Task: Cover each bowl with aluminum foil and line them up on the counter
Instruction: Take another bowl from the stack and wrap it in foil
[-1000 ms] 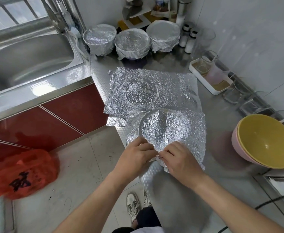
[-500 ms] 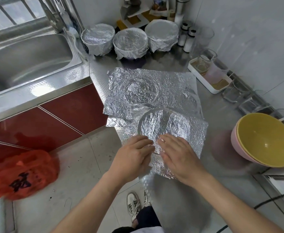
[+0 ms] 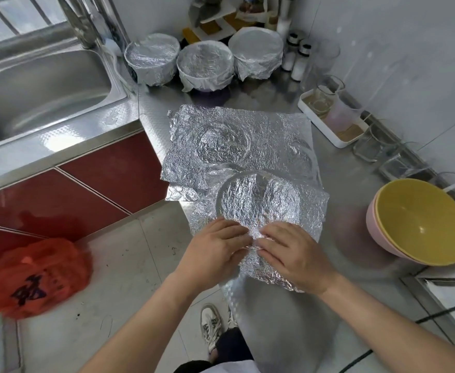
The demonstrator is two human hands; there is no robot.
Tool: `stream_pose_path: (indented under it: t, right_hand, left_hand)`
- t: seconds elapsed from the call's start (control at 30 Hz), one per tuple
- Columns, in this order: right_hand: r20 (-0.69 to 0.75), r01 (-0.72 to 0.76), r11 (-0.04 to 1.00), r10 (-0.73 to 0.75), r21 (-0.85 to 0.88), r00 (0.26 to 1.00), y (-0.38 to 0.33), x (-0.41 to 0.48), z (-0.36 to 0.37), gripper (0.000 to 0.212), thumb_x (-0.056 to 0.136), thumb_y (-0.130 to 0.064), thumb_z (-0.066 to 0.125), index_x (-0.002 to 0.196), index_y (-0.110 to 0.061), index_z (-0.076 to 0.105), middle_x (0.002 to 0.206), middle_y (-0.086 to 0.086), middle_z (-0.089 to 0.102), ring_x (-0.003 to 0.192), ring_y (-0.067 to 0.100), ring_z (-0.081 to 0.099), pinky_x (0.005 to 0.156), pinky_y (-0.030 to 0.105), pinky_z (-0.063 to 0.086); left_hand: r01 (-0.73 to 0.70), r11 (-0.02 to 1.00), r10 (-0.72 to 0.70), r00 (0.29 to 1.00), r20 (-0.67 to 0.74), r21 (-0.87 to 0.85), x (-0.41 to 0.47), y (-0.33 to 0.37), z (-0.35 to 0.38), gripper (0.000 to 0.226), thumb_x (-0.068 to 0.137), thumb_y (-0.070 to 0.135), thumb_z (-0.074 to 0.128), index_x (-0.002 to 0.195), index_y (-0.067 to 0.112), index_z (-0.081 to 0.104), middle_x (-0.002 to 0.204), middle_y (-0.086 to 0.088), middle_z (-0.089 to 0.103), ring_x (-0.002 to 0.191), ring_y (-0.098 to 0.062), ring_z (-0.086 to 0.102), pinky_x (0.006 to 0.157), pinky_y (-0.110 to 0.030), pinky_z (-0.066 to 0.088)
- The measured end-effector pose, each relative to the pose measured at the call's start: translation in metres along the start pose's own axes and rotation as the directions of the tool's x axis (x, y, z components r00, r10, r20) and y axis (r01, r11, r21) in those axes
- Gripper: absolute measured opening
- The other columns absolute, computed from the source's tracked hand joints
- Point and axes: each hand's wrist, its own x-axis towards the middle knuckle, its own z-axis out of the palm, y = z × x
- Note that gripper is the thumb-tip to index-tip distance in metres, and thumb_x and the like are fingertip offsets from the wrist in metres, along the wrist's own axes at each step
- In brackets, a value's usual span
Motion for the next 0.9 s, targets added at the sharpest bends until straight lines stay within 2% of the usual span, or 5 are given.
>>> stream_pose_path:
  t: [0.33,0.6,0.7,0.8,0.9]
  right_hand:
    - [-0.013,0.061,0.996,-0.062,-0.069,0.998,-0.005,0.006,0.005,0.005,0.088,-0.010,0.066,0.083,-0.008,0.068,0.082,0.005,0.061,0.072,0.023,0.053,0.064,0.035,0.044]
    - [-0.029,0.039,0.998,-0.040,-0.051,0.999,0.001,0.005,-0.005,0.005,0.087,-0.011,0.066,0.083,-0.011,0.069,0.081,0.002,0.061,0.077,0.023,0.055,0.078,0.036,0.046]
    - [-0.041,-0.072,0.995,0.069,-0.063,0.997,0.012,-0.004,-0.022,0.003,0.081,-0.014,0.067,0.082,-0.014,0.070,0.091,0.000,0.064,0.091,0.024,0.057,0.092,0.041,0.042]
    - [-0.085,-0.305,0.948,0.297,-0.093,0.951,0.019,-0.011,-0.034,0.008,0.078,-0.020,0.062,0.079,-0.017,0.069,0.096,-0.001,0.065,0.094,0.026,0.059,0.083,0.038,0.040]
    - [-0.162,-0.535,0.845,0.525,-0.019,0.836,0.018,-0.008,-0.034,0.015,0.081,-0.027,0.060,0.078,-0.015,0.069,0.084,0.001,0.063,0.079,0.025,0.056,0.072,0.036,0.043]
  left_hand:
    - [-0.055,0.998,0.055,0.996,-0.071,-0.004,0.005,0.009,0.010,0.025,0.092,0.031,0.061,0.093,0.012,0.077,0.093,0.002,0.071,0.093,-0.019,0.062,0.081,-0.030,0.051]
    - [-0.053,0.997,0.058,0.995,-0.084,0.062,0.009,0.020,0.012,0.026,0.094,0.030,0.055,0.092,0.013,0.075,0.090,0.003,0.070,0.084,-0.018,0.059,0.073,-0.030,0.050]
    - [-0.010,1.000,0.011,0.999,-0.039,0.025,0.013,0.046,0.020,0.026,0.097,0.028,0.050,0.105,0.013,0.070,0.102,0.001,0.068,0.086,-0.021,0.058,0.071,-0.035,0.052]
    - [-0.011,0.992,0.016,0.999,0.040,-0.123,0.020,0.070,0.021,0.034,0.097,0.027,0.046,0.125,0.015,0.060,0.122,0.000,0.064,0.100,-0.024,0.060,0.076,-0.034,0.055]
    - [0.028,0.987,-0.030,1.000,-0.008,-0.161,0.028,0.069,0.013,0.033,0.095,0.024,0.048,0.124,0.017,0.061,0.117,-0.001,0.065,0.098,-0.024,0.060,0.075,-0.033,0.054]
